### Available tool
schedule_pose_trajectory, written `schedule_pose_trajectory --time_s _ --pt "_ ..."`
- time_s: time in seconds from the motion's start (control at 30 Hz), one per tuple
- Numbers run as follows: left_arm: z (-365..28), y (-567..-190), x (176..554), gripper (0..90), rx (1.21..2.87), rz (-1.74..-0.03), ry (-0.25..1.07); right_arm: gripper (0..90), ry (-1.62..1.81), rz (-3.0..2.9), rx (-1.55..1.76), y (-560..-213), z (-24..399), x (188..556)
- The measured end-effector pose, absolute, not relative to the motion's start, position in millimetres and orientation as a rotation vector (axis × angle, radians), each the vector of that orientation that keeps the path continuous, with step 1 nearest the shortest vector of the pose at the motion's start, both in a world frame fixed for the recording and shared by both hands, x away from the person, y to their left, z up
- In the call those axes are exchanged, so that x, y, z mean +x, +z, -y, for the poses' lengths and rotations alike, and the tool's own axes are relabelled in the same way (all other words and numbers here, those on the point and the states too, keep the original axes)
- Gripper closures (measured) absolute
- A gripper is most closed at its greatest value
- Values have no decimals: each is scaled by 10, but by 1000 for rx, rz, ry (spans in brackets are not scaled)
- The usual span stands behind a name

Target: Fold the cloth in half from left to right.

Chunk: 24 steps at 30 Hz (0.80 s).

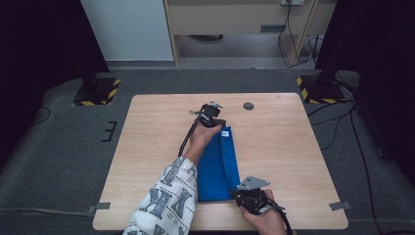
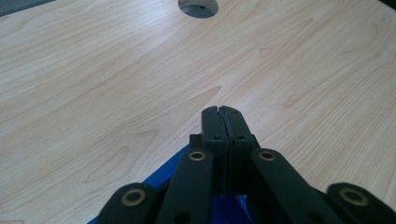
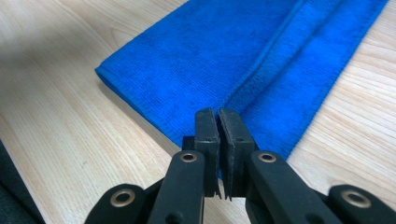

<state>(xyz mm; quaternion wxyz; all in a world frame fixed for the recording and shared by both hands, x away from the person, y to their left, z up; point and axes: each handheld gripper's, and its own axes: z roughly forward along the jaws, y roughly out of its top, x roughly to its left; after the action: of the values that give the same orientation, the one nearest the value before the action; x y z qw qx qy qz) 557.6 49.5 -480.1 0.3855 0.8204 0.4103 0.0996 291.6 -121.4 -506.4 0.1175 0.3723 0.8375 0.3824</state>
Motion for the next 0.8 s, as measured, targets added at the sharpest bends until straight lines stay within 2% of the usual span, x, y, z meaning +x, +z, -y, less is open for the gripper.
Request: schedule_pose_trajectory --time_s 0.23,0.33,0.43,0.57,0.63,0.8 --pt "-465 -4803 5571 888 2076 -1055 240 879 1104 -2451 1119 -5079 1285 2917" --pt "-453 -4805 5563 852 2072 -1054 251 853 1098 -2453 1132 -5080 1307 2911" --pt "-441 -4796 5552 802 2068 -1043 253 784 1087 -2442 1148 -5076 1334 2923" --pt "-425 -4764 5531 649 2053 -1028 275 629 1087 -2416 1201 -5056 1385 2940" --pt "-429 -4746 5518 602 2055 -1022 285 507 1087 -2414 1230 -5052 1409 2967" --pt "-456 -4663 5461 457 2078 -978 325 350 1097 -2381 1241 -5034 1454 3028"
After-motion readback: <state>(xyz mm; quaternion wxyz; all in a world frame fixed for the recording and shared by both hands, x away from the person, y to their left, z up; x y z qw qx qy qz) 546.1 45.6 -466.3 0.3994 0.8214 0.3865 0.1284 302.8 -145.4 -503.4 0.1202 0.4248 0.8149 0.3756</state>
